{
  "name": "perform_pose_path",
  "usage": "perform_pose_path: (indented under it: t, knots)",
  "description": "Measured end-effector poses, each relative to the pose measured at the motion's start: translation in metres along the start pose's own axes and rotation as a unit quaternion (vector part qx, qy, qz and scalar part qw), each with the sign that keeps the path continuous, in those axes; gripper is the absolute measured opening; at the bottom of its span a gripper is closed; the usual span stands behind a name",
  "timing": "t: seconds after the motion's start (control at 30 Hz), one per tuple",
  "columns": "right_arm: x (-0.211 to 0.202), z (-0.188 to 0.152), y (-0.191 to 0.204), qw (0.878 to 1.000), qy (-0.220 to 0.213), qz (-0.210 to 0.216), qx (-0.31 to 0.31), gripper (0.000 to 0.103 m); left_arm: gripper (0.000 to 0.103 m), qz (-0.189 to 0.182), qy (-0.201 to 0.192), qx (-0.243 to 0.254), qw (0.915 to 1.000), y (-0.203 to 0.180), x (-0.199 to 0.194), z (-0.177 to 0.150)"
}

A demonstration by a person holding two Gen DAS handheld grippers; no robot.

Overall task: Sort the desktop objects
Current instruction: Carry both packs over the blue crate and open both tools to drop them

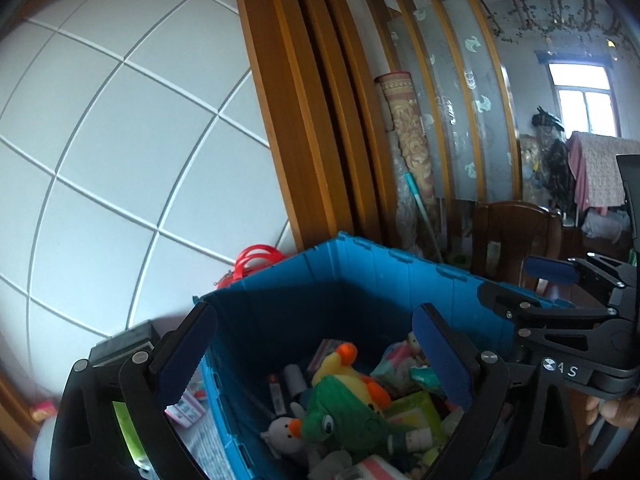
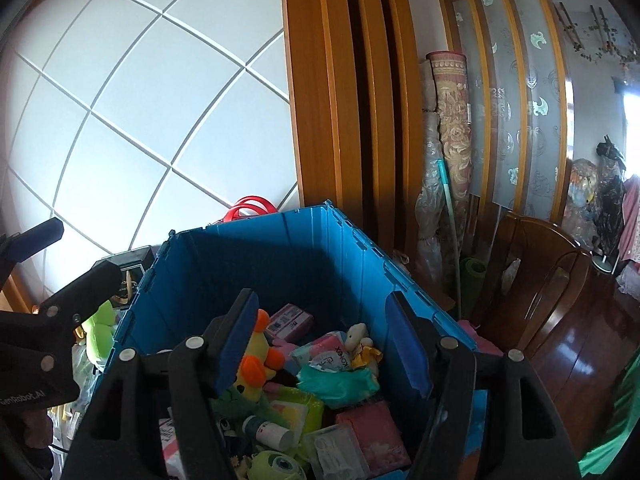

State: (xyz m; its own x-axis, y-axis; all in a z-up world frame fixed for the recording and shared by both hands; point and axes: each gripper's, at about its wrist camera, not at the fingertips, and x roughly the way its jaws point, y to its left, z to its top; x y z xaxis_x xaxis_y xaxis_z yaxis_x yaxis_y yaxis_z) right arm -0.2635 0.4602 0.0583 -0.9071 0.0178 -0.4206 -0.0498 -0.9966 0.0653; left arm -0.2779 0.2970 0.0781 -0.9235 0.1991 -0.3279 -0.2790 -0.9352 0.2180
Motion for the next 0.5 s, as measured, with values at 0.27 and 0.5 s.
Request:
perform_pose_path:
  t: [0.27, 0.5]
  knots:
    - [-0.019, -0.013, 0.002, 1.000, -0.018, -0.006, 0.012, 0.066, 0.100, 0.025, 0.002, -0.016, 0.9996, 0.007, -0.009, -0.015]
    - [-0.031, -0.028, 0.009, 0.999, -0.032, 0.003, 0.023, 0.070, 0.100, 0.048, -0.001, -0.027, 0.9985, 0.016, -0.025, -0.028]
